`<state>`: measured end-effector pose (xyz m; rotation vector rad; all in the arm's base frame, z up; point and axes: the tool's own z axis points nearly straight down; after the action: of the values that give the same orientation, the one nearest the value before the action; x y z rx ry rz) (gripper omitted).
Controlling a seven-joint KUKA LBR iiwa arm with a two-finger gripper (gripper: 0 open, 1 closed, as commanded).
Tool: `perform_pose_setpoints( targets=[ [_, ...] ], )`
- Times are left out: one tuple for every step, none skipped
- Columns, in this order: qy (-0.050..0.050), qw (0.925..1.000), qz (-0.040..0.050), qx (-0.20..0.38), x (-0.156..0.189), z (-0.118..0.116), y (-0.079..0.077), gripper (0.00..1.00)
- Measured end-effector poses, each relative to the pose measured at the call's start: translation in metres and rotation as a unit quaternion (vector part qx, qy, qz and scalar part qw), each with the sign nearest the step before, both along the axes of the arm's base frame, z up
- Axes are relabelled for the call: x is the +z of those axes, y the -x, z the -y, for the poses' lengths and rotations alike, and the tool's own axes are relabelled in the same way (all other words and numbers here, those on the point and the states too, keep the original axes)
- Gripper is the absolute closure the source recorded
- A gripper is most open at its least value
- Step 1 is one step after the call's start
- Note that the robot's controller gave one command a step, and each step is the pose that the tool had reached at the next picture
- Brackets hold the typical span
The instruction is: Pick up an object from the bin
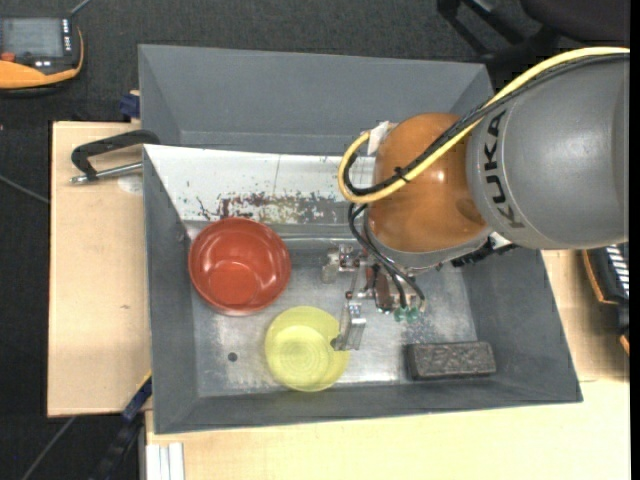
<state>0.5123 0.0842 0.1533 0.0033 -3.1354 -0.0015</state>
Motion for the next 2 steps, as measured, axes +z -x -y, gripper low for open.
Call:
perform_pose_setpoints(
  targets=[
    [-0.001,0.9993,0.0036,0.039,-0.007,0.016,-0.036,0.00],
    [-0.001,0.9944,0.0026,0.106,-0.081,-0.069,-0.046,0.00]
  ],
)
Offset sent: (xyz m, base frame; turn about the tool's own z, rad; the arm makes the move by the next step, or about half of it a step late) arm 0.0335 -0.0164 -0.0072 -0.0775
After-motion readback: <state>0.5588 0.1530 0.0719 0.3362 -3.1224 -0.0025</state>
